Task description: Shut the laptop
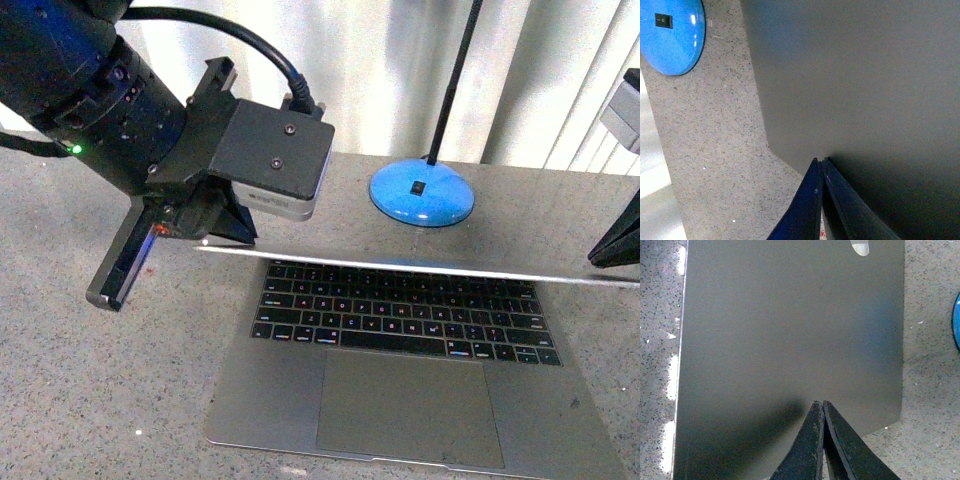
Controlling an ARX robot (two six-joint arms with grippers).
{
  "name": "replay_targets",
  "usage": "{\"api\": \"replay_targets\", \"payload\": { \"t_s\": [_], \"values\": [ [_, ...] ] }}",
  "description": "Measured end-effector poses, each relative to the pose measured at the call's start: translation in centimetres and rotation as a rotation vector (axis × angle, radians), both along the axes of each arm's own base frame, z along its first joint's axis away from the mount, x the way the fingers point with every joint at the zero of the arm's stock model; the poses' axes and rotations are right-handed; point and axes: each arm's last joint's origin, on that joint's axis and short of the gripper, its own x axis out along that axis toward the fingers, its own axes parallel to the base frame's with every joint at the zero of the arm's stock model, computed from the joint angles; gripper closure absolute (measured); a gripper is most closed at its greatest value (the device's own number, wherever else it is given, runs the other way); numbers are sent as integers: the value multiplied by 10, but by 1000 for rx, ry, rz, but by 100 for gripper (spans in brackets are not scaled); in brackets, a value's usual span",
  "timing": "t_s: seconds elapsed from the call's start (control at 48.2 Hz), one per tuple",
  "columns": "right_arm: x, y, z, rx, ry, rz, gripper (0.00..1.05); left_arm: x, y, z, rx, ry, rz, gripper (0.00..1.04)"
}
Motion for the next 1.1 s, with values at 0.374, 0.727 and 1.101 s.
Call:
{"api": "replay_targets", "payload": {
  "t_s": [0.374, 0.727, 1.101],
  "values": [
    [-17, -2, -31, 44, 42, -22, 102, -23, -3, -36, -13, 51, -29, 101],
    [-38, -2, -60, 59, 98, -37, 102, -49, -1, -68, -21, 109, -44, 101],
    [-52, -2, -85, 34, 148, -53, 102, -60, 1, -82, -23, 136, -43, 101]
  ]
}}
